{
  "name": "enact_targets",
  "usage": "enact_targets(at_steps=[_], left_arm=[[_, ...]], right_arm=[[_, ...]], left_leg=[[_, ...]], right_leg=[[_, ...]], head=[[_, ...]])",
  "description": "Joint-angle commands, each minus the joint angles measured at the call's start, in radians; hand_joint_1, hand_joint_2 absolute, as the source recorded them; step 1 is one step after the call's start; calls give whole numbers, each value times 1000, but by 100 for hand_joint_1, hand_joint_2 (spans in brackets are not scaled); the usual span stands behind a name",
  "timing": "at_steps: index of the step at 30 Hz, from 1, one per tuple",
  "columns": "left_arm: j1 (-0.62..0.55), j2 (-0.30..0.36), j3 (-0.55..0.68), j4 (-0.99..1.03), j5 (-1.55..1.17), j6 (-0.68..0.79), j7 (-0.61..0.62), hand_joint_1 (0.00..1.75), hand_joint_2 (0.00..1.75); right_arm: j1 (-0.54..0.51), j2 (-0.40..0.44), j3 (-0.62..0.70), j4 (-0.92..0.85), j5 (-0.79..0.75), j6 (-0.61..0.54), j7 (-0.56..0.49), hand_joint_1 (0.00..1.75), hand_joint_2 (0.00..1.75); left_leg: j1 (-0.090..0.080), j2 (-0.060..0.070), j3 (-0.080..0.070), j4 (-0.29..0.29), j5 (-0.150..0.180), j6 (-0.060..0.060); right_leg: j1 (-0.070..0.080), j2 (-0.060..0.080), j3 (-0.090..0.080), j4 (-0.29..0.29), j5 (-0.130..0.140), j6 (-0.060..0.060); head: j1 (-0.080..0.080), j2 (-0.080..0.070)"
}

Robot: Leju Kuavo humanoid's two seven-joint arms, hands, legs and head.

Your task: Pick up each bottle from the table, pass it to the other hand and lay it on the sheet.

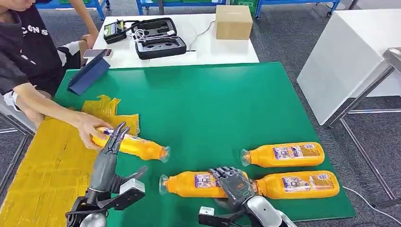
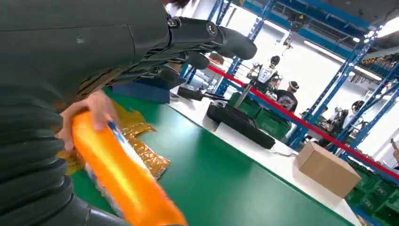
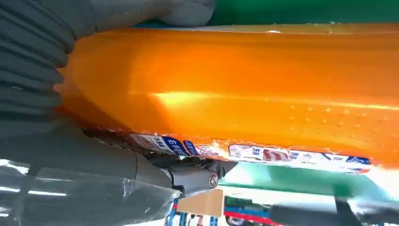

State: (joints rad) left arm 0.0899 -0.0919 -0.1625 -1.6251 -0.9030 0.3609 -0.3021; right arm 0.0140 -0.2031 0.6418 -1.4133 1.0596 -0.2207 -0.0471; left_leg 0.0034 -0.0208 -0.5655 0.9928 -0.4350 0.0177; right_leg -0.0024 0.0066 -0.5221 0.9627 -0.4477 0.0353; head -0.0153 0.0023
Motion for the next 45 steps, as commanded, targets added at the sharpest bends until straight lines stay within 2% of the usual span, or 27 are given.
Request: enact_targets(at_steps=[1,4,6,8,10,13,18,22,26,32,36,41,45], left_arm=[[4,-36,-47,-27,38,-67,-6,0,175],[-8,-58,-79,5,78,-96,-21,0,175],[-17,-72,-80,27,101,-109,2,0,175],[-37,-90,-74,79,137,-152,52,0,175],[-42,-104,-60,109,237,-198,41,0,175],[-35,-102,-48,110,353,-262,18,0,175],[-33,-97,-45,107,358,-265,17,0,175],[-26,-73,-45,121,695,-484,-3,0,175],[-36,-48,-49,154,914,-592,-9,0,175],[-47,-43,-57,160,943,-595,-5,0,175],[-96,-37,-76,193,966,-590,4,0,175],[-96,-37,-76,193,966,-590,4,0,175],[-117,-30,-94,210,976,-585,3,0,175]], right_arm=[[53,289,-235,-136,-159,-63,-140,175,175],[64,350,-313,-188,-238,-107,-239,175,175],[70,370,-339,-206,-253,-127,-254,175,175],[88,392,-379,-240,-284,-174,-285,175,175],[97,400,-402,-258,-316,-189,-311,175,175],[96,402,-406,-248,-326,-190,-327,175,175],[93,404,-405,-239,-326,-191,-328,175,175],[64,408,-378,-181,-344,-198,-358,175,175],[26,415,-329,-99,-353,-189,-370,175,175],[19,413,-310,-79,-349,-198,-375,175,175],[-6,437,-235,26,-330,-193,-379,175,175],[-6,437,-235,26,-330,-193,-379,175,175],[-48,450,-156,137,-316,-178,-382,175,175]], left_leg=[[0,3,-5,0,1,-2],[1,-2,-7,1,2,-2],[1,-6,-8,1,2,-1],[2,-2,-11,0,2,-1],[1,-5,-10,0,3,-1],[1,-4,-12,0,3,-1],[1,-2,-13,-1,3,-1],[1,-2,-13,-1,3,-1],[1,1,-12,-2,2,-1],[1,-1,-13,-2,3,-1],[2,0,-11,-2,2,-2],[2,0,-11,-2,2,-2],[1,-1,-14,-1,3,-1]], right_leg=[[0,2,-4,1,1,-3],[1,-3,-4,1,-1,-2],[1,-5,-4,2,-1,-2],[1,-3,-6,1,0,-2],[1,-7,-6,0,0,-2],[1,-5,-8,-1,0,-2],[0,-3,-9,0,0,-2],[0,-3,-10,0,1,-2],[1,-1,-9,-1,1,-2],[1,-2,-10,-1,1,-2],[2,-1,-7,-2,1,-2],[2,-2,-7,-2,1,-2],[1,-1,-10,-1,1,-2]], head=[[-1,0],[0,0],[0,0],[-2,0],[-1,0],[-1,0],[-1,0],[-1,0],[-1,0],[-1,0],[-1,0],[0,0],[-1,0]])
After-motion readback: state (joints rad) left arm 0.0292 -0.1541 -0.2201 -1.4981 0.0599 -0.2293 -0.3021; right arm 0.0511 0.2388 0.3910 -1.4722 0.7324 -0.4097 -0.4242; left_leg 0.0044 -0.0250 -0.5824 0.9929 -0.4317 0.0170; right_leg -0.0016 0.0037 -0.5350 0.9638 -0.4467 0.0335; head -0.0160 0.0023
